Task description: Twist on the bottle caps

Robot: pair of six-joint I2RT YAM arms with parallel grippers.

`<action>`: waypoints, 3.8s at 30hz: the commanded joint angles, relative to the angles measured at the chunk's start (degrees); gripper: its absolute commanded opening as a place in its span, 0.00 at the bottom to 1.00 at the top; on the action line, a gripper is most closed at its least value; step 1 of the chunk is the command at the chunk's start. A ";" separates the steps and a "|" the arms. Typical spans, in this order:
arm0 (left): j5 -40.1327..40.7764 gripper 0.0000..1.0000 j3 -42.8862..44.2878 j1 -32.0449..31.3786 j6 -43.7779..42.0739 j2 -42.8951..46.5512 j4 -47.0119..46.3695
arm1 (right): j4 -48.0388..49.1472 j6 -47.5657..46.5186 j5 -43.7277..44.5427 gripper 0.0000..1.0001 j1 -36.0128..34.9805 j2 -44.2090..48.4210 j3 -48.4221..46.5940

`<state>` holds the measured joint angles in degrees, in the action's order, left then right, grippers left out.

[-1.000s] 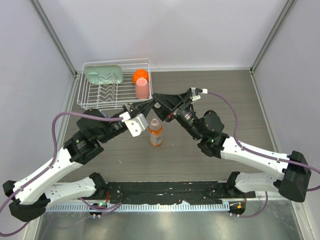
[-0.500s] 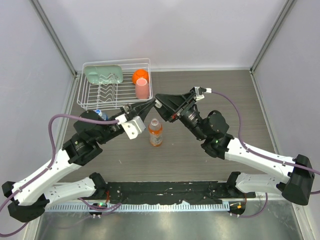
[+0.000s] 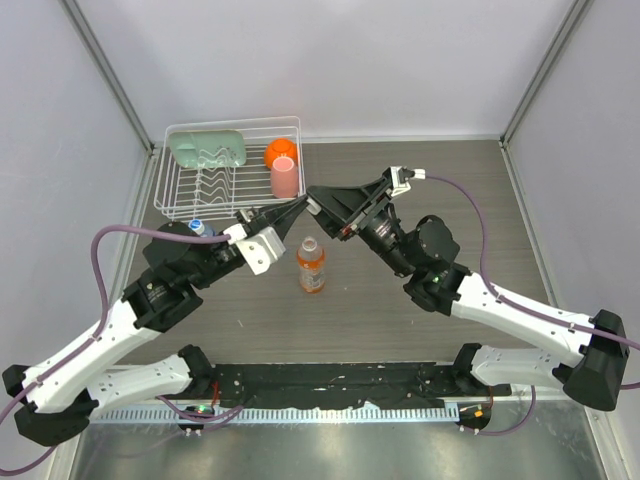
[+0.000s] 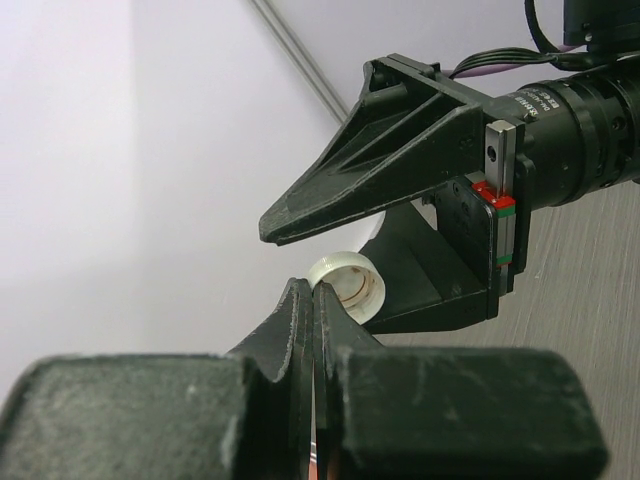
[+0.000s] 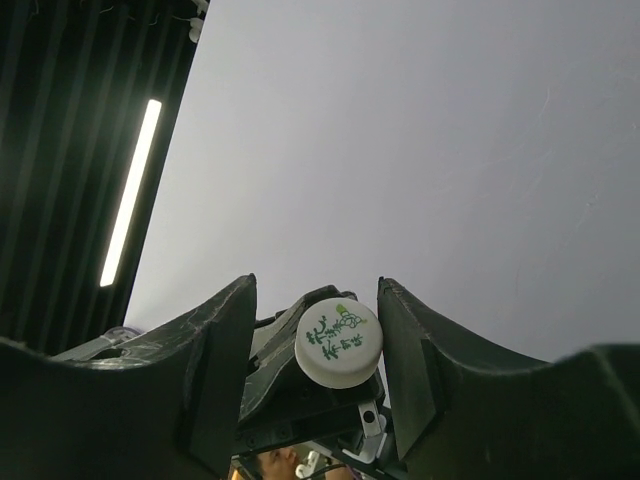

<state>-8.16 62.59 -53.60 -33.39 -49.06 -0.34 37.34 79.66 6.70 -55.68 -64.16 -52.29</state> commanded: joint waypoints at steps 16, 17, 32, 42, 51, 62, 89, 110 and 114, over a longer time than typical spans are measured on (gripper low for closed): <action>2.71 0.00 -2.20 0.08 -0.45 2.04 -2.47 | 1.24 -3.10 -1.07 0.41 0.22 0.44 -3.96; 2.71 0.00 -2.21 0.17 -0.36 2.12 -2.47 | 1.07 -3.28 -1.16 0.40 0.22 0.44 -4.04; 7.63 0.26 0.07 0.08 1.57 1.60 -2.74 | -10.61 -12.77 2.17 0.21 0.22 5.18 -4.92; 6.67 0.76 5.79 0.17 9.11 4.85 14.12 | -30.73 -24.52 11.91 0.20 0.31 10.98 -9.31; -1.24 1.00 -9.39 5.08 26.33 2.13 20.22 | -42.52 -35.44 21.33 0.20 0.22 18.10 -10.63; -7.22 1.00 -14.16 14.58 37.60 -7.10 5.44 | -44.81 -40.89 23.71 0.21 0.22 21.97 -10.55; -6.60 0.79 -18.82 14.67 39.37 -17.38 -8.98 | -46.22 -41.60 25.38 0.20 0.22 27.24 -5.98; 2.98 0.08 25.80 -2.55 20.46 -48.62 63.15 | -51.31 -44.85 27.58 0.21 0.31 27.51 -11.43; 1.31 0.05 30.93 -5.62 23.01 -57.28 68.28 | -53.77 -45.73 29.25 0.21 0.31 27.77 -12.74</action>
<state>-8.01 91.33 -56.86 -10.96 -99.74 50.24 -14.66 36.12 33.04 -55.64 -36.99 -62.24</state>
